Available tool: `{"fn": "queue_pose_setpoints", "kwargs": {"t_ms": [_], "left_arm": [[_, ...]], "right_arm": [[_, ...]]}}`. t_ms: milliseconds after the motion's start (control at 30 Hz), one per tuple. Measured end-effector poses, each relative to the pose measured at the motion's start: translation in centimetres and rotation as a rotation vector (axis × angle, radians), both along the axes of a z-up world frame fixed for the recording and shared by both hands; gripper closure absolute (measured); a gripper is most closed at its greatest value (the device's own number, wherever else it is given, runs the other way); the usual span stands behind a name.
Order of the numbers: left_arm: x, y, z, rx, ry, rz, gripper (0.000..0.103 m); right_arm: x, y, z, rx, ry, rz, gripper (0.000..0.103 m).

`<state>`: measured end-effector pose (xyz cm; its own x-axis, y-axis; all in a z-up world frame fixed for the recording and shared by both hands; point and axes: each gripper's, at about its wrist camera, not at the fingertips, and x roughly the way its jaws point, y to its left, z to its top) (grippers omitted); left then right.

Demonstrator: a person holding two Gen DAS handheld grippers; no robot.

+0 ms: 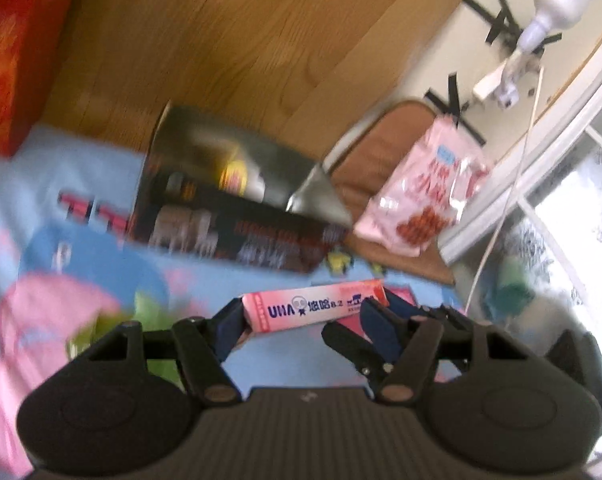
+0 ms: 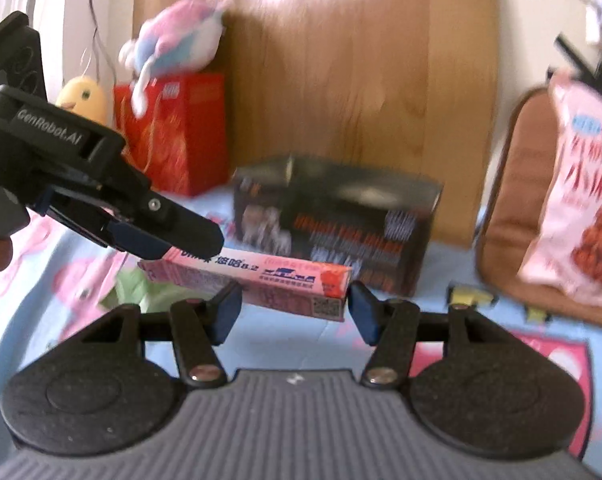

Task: Organize snacks
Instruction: 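Carry the pink candy stick over the tin box and release it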

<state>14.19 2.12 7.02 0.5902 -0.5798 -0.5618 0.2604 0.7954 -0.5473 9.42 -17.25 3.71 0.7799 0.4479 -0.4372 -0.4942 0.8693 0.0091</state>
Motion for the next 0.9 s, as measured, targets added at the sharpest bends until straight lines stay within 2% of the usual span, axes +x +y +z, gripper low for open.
{"fn": "queue_pose_setpoints", "kwargs": {"t_ms": [67, 200, 367, 433, 533, 633, 733, 800, 900], "left_arm": [[1.6, -0.1, 1.0, 0.018, -0.043, 0.018, 0.039], [5.7, -0.1, 1.9, 0.035, -0.072, 0.066, 0.038], [9.8, -0.3, 0.7, 0.065, -0.049, 0.134, 0.036], [10.2, -0.3, 0.2, 0.083, -0.04, 0.145, 0.036], [9.2, 0.9, 0.4, 0.047, -0.056, 0.133, 0.036], [7.4, 3.1, 0.7, 0.02, -0.066, 0.138, 0.034], [5.3, 5.4, 0.1, 0.002, -0.027, 0.143, 0.034], [3.5, 6.3, -0.9, -0.009, 0.009, 0.141, 0.034], [0.7, 7.3, -2.6, -0.039, 0.053, 0.122, 0.036]], "right_arm": [[1.3, 0.0, 0.8, 0.014, -0.033, -0.025, 0.042], [4.7, 0.4, 2.0, 0.068, -0.076, -0.065, 0.042], [9.5, 1.8, 1.6, 0.085, -0.074, -0.105, 0.04], [11.0, 2.5, 0.9, 0.067, -0.053, -0.12, 0.04], [11.3, 2.9, 0.6, 0.052, -0.026, -0.135, 0.04], [9.9, 2.0, 0.9, 0.083, -0.051, -0.131, 0.034], [8.7, 1.6, 1.0, 0.105, -0.043, -0.108, 0.033], [8.0, 1.7, 0.8, 0.132, 0.009, -0.043, 0.033], [7.7, 2.8, -0.1, 0.143, 0.161, 0.106, 0.033]]}}
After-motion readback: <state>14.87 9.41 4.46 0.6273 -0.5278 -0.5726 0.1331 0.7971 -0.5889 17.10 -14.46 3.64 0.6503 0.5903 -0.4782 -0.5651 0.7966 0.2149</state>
